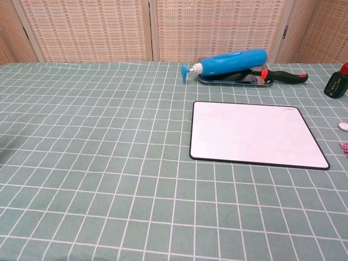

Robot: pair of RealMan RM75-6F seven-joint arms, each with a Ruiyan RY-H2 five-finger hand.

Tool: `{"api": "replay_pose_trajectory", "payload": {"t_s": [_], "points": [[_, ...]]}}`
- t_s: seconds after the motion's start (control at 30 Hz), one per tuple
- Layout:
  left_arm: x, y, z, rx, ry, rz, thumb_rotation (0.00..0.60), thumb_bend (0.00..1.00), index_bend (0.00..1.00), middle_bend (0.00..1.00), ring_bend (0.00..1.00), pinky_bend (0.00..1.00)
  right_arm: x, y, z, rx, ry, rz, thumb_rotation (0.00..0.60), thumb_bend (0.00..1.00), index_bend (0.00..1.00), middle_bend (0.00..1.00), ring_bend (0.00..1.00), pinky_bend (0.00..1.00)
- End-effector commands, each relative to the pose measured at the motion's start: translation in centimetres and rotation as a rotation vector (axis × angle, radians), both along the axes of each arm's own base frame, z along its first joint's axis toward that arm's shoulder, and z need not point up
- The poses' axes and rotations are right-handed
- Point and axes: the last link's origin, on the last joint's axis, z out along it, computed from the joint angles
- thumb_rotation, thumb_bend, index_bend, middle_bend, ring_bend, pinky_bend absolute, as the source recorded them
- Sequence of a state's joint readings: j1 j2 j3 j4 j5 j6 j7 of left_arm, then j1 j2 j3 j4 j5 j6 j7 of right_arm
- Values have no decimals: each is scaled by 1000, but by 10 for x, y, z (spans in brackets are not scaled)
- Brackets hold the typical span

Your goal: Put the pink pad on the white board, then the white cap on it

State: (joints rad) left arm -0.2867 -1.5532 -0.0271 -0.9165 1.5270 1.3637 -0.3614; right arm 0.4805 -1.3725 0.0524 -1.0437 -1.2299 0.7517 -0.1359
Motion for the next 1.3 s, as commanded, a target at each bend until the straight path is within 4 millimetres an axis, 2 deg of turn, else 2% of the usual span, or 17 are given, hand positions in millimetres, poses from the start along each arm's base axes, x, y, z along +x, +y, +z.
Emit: {"api": "replay_pose_trajectory", "payload": {"t_s": [0.03, 0.47, 0.53, 0.63, 0.73, 1.3], "points": [[0, 0, 0, -2, -1, 2, 600, 218, 0, 0, 0, 0, 0, -1, 1, 8, 6, 0, 493, 199, 381, 962, 985, 1000], [-1, 2, 0, -6, -12, 6, 600, 218, 0, 0, 0, 0, 4, 2, 3, 38, 32, 18, 505, 190, 330, 962, 985, 1000], [-1, 2, 0, -6, -11, 6, 600, 218, 0, 0, 0, 0, 5, 2, 4, 41, 35, 22, 525, 159, 305, 962, 985, 1000], [-1, 1, 0, -6, -10, 5, 600, 219, 0, 0, 0, 0, 5, 2, 4, 42, 38, 22, 594, 130, 276, 962, 984, 1000], [-1, 1, 0, -7, -12, 8, 600, 219, 0, 0, 0, 0, 4, 2, 4, 43, 43, 18, 600, 129, 266, 962, 984, 1000], [-2, 2, 1, -11, -20, 13, 600, 218, 0, 0, 0, 0, 6, -2, -6, 42, 26, 5, 600, 126, 362, 964, 984, 1000]]}}
